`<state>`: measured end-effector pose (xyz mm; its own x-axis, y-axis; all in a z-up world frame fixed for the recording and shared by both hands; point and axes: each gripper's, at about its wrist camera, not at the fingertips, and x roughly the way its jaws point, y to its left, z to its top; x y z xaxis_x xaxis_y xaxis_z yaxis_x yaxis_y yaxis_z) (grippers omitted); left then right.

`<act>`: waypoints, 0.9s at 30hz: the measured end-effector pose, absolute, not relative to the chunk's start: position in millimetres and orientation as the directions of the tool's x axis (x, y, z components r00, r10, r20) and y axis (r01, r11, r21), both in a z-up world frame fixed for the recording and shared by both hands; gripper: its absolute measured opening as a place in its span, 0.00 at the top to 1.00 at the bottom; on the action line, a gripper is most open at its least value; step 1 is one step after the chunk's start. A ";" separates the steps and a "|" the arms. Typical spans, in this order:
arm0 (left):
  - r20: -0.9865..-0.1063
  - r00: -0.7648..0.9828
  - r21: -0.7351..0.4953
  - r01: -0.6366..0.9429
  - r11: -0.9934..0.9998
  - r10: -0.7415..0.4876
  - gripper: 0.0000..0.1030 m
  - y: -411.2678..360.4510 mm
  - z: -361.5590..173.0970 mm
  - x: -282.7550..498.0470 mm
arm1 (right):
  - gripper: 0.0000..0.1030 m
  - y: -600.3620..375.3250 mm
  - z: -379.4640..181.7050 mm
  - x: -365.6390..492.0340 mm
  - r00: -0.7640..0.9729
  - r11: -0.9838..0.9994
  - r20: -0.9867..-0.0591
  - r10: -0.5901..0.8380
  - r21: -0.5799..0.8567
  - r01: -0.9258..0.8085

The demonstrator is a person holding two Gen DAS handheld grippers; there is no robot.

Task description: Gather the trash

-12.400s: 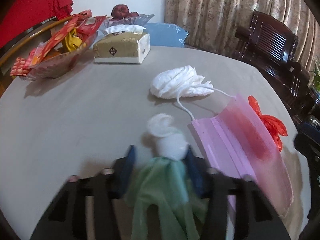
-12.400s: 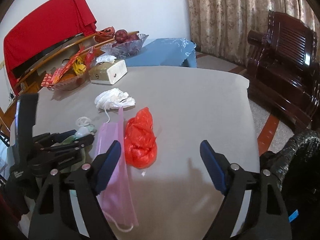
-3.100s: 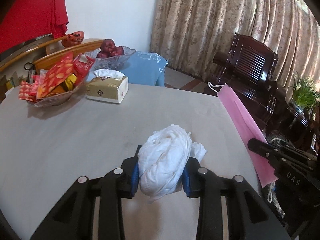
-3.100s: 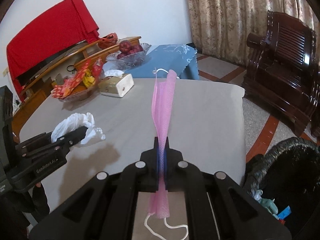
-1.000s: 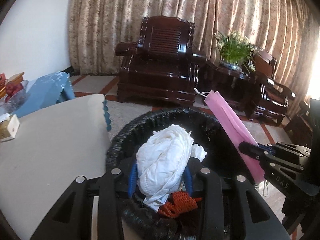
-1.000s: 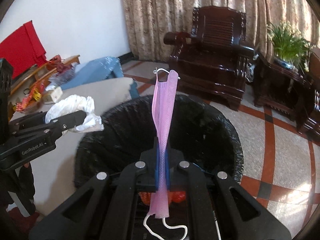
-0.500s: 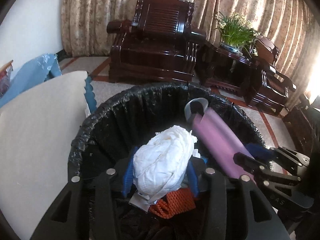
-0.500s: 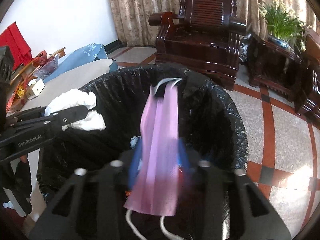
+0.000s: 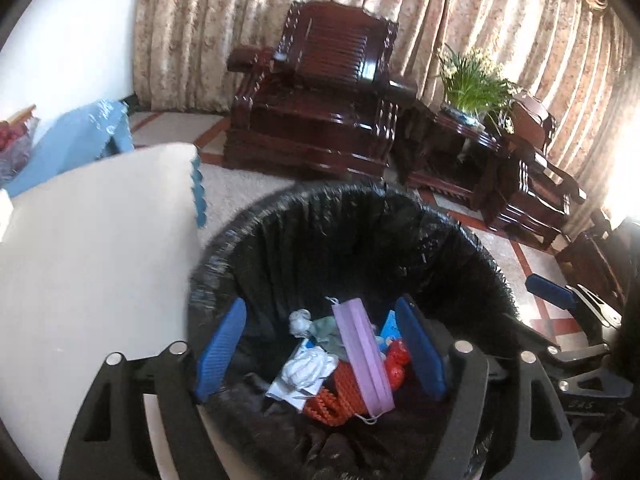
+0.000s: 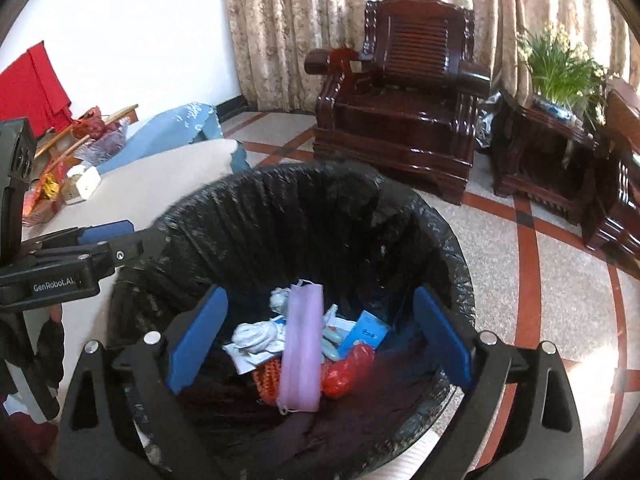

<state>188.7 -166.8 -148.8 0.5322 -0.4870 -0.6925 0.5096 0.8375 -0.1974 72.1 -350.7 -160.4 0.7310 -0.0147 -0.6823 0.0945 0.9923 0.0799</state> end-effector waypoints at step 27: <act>-0.612 0.716 -0.131 0.328 0.936 -0.337 0.06 -41.9 -47.6 86.5 | 0.05 -246.3 -41.5 14.7 0.808 0.979 -0.555 0.196 0.161 -0.127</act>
